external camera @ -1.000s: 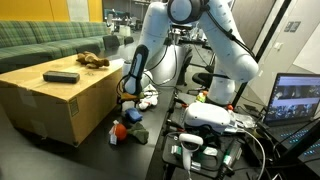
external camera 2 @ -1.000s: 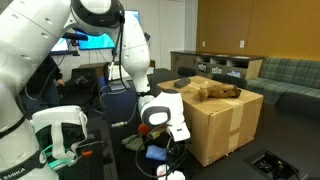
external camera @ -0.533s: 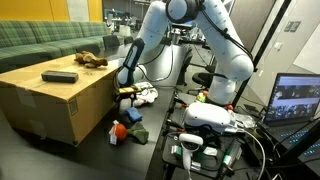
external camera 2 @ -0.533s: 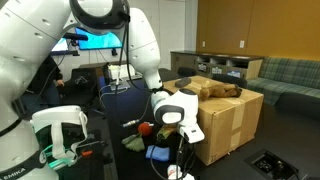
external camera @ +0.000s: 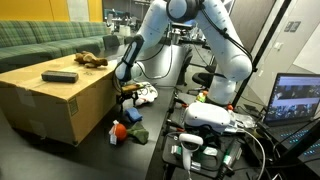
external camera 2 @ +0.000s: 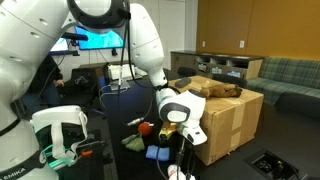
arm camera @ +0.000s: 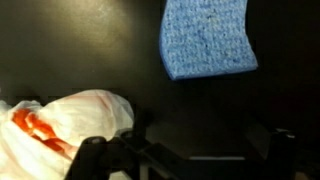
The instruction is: Put the objects on the surface on the box and the objects on the box on the counter top
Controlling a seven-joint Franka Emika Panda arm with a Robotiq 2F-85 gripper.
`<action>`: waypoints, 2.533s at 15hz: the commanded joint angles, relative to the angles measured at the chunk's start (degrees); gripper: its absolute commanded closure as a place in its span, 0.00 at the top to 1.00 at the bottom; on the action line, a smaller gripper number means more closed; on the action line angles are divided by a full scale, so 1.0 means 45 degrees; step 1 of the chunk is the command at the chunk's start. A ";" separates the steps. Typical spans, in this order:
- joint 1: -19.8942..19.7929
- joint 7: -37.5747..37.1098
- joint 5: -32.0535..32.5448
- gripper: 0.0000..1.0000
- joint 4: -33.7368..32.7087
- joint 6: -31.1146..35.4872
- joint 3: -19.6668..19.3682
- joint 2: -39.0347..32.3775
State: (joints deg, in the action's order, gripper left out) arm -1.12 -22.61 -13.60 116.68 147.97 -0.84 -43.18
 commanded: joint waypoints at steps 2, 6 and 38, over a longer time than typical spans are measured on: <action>-0.0041 0.0729 -0.0088 1.00 0.0599 -0.0790 -0.0073 0.0700; -0.0231 0.1326 -0.0387 1.00 0.1016 -0.1026 0.0365 0.0798; -0.0226 0.2651 -0.1163 0.35 0.1153 -0.6038 0.0738 0.4331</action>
State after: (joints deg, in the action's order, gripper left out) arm -2.24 -11.46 -19.66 122.34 125.66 3.68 -29.53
